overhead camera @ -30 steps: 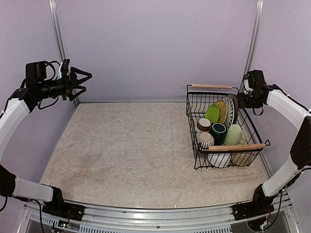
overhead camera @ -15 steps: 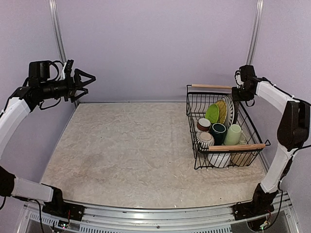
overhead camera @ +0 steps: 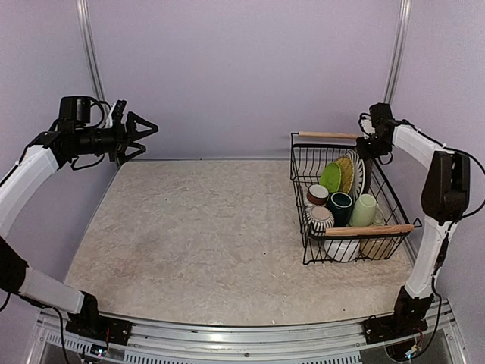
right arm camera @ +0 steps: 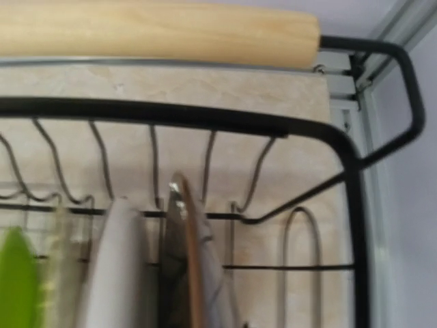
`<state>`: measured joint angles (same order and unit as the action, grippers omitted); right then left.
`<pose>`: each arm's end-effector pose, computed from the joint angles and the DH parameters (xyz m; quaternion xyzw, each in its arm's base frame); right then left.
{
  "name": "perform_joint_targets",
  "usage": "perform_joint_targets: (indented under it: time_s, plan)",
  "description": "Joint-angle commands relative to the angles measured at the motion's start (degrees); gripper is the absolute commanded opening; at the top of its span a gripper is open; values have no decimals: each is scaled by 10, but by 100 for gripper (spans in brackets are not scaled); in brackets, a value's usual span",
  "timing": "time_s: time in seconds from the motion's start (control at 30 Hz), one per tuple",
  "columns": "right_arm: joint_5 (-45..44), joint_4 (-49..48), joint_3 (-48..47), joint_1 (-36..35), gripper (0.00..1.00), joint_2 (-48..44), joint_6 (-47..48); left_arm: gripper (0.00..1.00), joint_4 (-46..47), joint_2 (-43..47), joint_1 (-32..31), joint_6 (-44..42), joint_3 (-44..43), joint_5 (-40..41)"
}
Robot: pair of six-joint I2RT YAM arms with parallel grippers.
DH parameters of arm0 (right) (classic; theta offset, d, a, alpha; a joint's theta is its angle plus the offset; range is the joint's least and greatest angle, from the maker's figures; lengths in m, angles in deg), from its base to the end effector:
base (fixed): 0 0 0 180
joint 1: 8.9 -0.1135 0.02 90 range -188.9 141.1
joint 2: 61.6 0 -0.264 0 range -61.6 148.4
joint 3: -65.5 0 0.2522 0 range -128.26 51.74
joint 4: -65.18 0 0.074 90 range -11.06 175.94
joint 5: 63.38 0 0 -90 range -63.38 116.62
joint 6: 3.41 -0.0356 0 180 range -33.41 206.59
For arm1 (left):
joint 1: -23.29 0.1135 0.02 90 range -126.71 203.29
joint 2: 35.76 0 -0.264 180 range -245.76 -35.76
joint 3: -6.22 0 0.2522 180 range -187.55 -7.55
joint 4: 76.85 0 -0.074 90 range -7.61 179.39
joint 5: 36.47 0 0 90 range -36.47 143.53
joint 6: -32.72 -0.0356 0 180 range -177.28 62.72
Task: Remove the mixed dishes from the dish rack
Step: Grab the plate from the dish rack.
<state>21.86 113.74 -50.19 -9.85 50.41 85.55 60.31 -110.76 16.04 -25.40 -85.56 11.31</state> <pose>0.4482 0.0045 0.2972 0.0167 0.9227 -0.0317 0.3839 0.2780 -0.0595 0.3972 0.0175 0.8139 -0.4533 0.3631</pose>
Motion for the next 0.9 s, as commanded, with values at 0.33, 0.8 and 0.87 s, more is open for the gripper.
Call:
perform_joint_targets:
  time_s: [0.33,0.8,0.87]
  plan:
    - [-32,30,-1,4,0,2,34,99,21,4,13,18,-4,-39]
    - [-74,28,-17,-15,0,-88,25,99,24,-7,24,27,-1,-43]
    - [-81,27,-16,-16,0,-96,23,99,18,-8,15,20,-1,-33]
